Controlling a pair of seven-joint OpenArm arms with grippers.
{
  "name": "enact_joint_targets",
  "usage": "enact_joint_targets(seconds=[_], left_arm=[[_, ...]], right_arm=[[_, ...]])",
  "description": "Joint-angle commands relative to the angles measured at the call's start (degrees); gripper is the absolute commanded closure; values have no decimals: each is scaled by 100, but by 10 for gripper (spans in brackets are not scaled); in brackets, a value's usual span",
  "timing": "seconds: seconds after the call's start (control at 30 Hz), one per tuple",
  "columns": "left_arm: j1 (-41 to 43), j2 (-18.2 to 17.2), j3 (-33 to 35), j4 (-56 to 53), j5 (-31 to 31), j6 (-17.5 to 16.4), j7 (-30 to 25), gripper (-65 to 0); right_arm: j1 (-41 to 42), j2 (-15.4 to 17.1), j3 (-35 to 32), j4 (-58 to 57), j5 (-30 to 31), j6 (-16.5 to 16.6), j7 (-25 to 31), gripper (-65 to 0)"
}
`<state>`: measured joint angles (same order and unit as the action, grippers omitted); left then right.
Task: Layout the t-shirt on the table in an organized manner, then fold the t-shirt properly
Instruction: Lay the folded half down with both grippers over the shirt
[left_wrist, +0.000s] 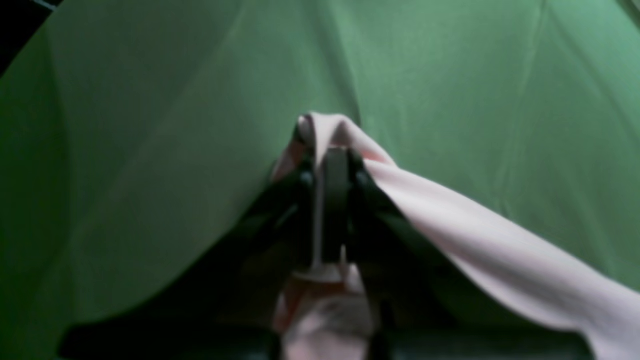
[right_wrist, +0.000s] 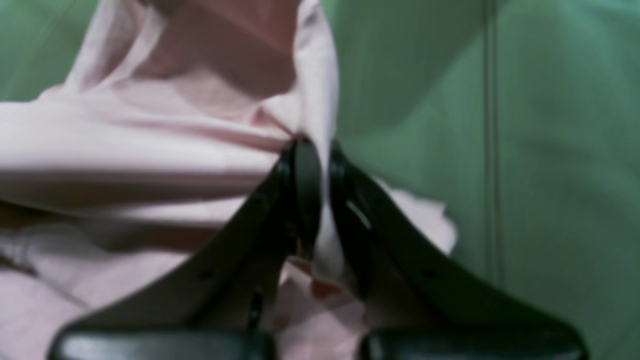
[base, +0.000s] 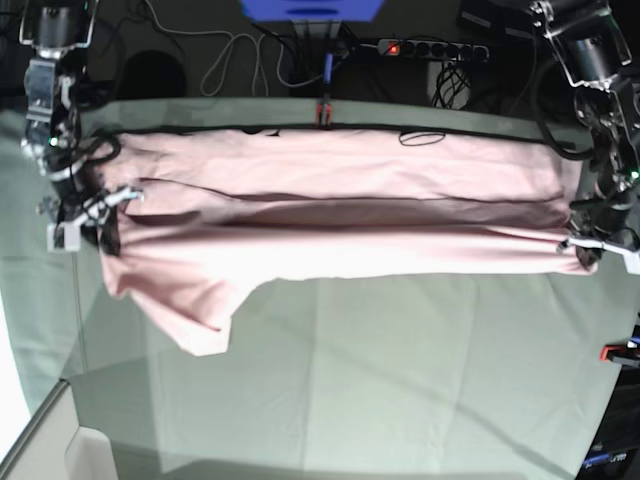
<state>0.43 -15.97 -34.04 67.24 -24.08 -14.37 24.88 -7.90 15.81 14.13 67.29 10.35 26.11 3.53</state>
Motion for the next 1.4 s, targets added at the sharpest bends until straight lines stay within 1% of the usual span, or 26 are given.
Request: enact_joint_targets(seconds=[0.0, 0.13, 0.2, 0.23, 0.33, 0.4, 0.43, 0.5, 0.6, 0.67, 0.7, 0.77, 0.83, 0.9, 0.97, 1.0, 1.03, 1.1, 1.17, 1.27, 1.37], left_arm=[[50, -113, -46, 102, 3, 61, -172, -1], [173, -60, -46, 120, -6, 61, -172, -1], [226, 1, -46, 137, -6, 61, -172, -1], [243, 1, -46, 111, -6, 61, -181, -1], [243, 80, -46, 102, -6, 61, -172, -1], [252, 142, -46, 102, -6, 52, -172, -3], [252, 159, -46, 102, -6, 52, -154, -4], [252, 159, -46, 102, -6, 52, -146, -5], [252, 159, -29, 102, -6, 52, -137, -6], [252, 159, -29, 102, -6, 52, -137, -6], [269, 159, -20, 102, -6, 52, -137, -6], [375, 159, -20, 102, -6, 52, -137, -6], [410, 159, -20, 111, -6, 52, -137, -8], [428, 159, -20, 128, -6, 52, -137, -44], [428, 168, -38, 137, -6, 52, -128, -140], [463, 168, -46, 137, -6, 61, -49, -204], [472, 168, -46, 146, -6, 61, 74, -252], [463, 168, -152, 164, -6, 61, 250, -329], [454, 168, -354, 164, -6, 61, 312, -353], [445, 168, -618, 164, -6, 61, 312, -355], [445, 168, -890, 172, -6, 61, 312, -356]], right_arm=[[-32, 85, 95, 115, 60, 22, 179, 0], [-260, -100, 394, 115, 60, 22, 188, 0], [-383, -126, 455, 115, 60, 49, 188, 0], [-427, -126, 464, 115, 60, 145, 188, 0], [-507, -153, 587, 115, 60, 805, 126, 0], [-533, -170, 736, 115, 42, 1112, 117, 0], [-542, -188, 754, 115, 42, 1218, 117, -21], [-542, -223, 763, 115, 33, 1314, 117, -82], [-621, -206, 772, 150, 60, 1323, 179, -202], [-709, -241, 983, 493, 60, 1323, 170, -261], [-797, -267, 1176, 704, 68, 1323, 170, -283], [-832, -540, 1528, 1126, 147, 1323, 153, -316], [-832, -680, 1756, 1513, 183, 1323, 117, -323], [-832, -689, 1712, 1742, 156, 1332, 117, -323], [-805, -645, 1431, 1794, 139, 1332, 117, -324], [-744, -592, 1246, 1794, 130, 1332, 117, -325], [-709, -513, 1106, 1794, 95, 1332, 117, -325], [-665, -399, 807, 1768, -195, 1306, 109, -325], [-480, -399, 499, 1768, -521, 1306, 109, -326], [-199, -460, 314, 1750, -1171, 1271, 109, -327], [214, -768, 341, 1522, -1822, 1279, 109, -335]])
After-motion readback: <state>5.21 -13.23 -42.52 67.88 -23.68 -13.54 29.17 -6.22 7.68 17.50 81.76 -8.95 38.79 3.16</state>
